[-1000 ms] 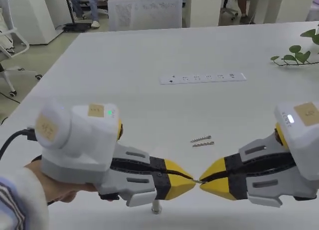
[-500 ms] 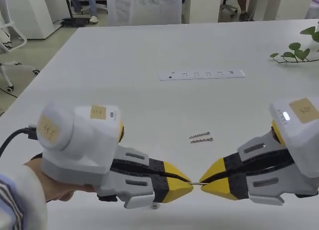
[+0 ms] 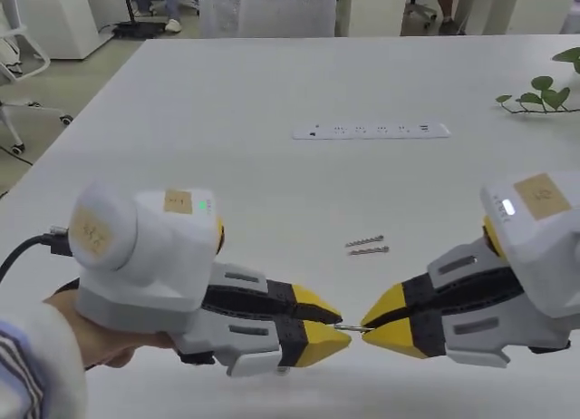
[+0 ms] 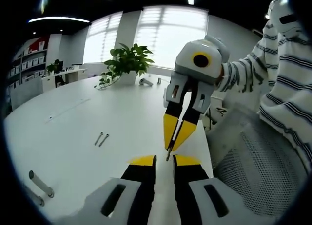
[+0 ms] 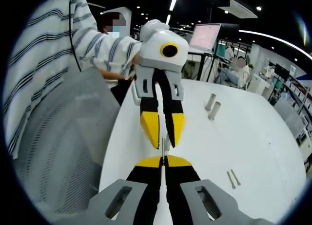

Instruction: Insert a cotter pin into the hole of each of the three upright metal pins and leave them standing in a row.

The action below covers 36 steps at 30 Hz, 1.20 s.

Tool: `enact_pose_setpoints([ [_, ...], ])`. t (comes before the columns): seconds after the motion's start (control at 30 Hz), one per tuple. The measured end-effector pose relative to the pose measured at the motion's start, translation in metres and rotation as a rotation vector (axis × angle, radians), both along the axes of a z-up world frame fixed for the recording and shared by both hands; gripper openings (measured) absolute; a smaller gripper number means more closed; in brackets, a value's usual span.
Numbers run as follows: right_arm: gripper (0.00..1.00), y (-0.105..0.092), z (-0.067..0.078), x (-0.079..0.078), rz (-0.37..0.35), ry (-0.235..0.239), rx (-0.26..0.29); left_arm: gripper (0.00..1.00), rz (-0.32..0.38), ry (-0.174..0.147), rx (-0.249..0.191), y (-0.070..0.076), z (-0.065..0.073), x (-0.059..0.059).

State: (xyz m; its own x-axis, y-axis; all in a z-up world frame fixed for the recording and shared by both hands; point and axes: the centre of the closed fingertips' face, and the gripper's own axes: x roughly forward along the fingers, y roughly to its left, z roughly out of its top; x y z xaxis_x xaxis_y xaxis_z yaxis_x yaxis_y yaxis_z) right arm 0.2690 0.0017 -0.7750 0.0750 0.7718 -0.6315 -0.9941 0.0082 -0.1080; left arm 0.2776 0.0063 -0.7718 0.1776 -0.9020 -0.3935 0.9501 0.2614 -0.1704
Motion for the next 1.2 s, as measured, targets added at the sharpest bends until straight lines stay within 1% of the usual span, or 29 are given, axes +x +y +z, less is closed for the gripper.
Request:
enact_pose_setpoints([
  [0.07,0.03,0.001,-0.002,0.001,-0.002,0.001,-0.008,0.18,0.008,-0.008,0.003,0.003,0.000,0.002],
  [0.1,0.03,0.001,-0.003,0.002,-0.003,0.001,-0.011,0.18,0.011,-0.010,0.005,0.005,-0.001,0.003],
  [0.17,0.03,0.001,-0.006,0.004,-0.013,0.004,-0.019,0.20,0.030,-0.004,0.009,0.009,-0.002,0.006],
  [0.23,0.03,0.001,-0.010,0.006,-0.021,0.006,-0.031,0.22,0.049,-0.016,0.020,0.014,-0.004,0.010],
  [0.3,0.03,0.001,-0.013,0.008,-0.030,0.009,-0.040,0.25,0.067,-0.021,0.024,0.018,-0.005,0.012],
  [0.4,0.03,0.002,-0.016,0.010,-0.042,0.014,-0.046,0.26,0.099,-0.025,0.025,0.026,-0.007,0.016],
  [0.53,0.03,0.004,-0.020,0.012,-0.050,0.016,-0.051,0.27,0.135,-0.005,0.046,0.035,-0.016,0.017],
  [0.57,0.03,0.004,-0.021,0.013,-0.052,0.017,-0.054,0.27,0.147,0.004,0.051,0.037,-0.019,0.016],
  [0.67,0.03,0.006,-0.024,0.014,-0.059,0.022,-0.057,0.27,0.173,0.020,0.060,0.040,-0.026,0.015],
  [0.7,0.03,0.006,-0.025,0.015,-0.061,0.024,-0.057,0.27,0.185,0.023,0.070,0.042,-0.029,0.015],
  [0.73,0.03,0.007,-0.027,0.015,-0.063,0.023,-0.059,0.27,0.195,0.017,0.080,0.044,-0.031,0.015],
  [0.9,0.03,0.010,-0.031,0.016,-0.068,0.029,-0.057,0.27,0.215,0.026,0.087,0.044,-0.038,0.011],
  [1.0,0.03,0.011,-0.034,0.016,-0.069,0.029,-0.058,0.27,0.240,0.031,0.095,0.046,-0.043,0.013],
  [1.1,0.03,0.012,-0.036,0.017,-0.070,0.030,-0.056,0.27,0.264,0.037,0.115,0.048,-0.049,0.015],
  [1.2,0.03,0.014,-0.038,0.017,-0.070,0.033,-0.050,0.26,0.276,0.041,0.117,0.049,-0.050,0.015],
])
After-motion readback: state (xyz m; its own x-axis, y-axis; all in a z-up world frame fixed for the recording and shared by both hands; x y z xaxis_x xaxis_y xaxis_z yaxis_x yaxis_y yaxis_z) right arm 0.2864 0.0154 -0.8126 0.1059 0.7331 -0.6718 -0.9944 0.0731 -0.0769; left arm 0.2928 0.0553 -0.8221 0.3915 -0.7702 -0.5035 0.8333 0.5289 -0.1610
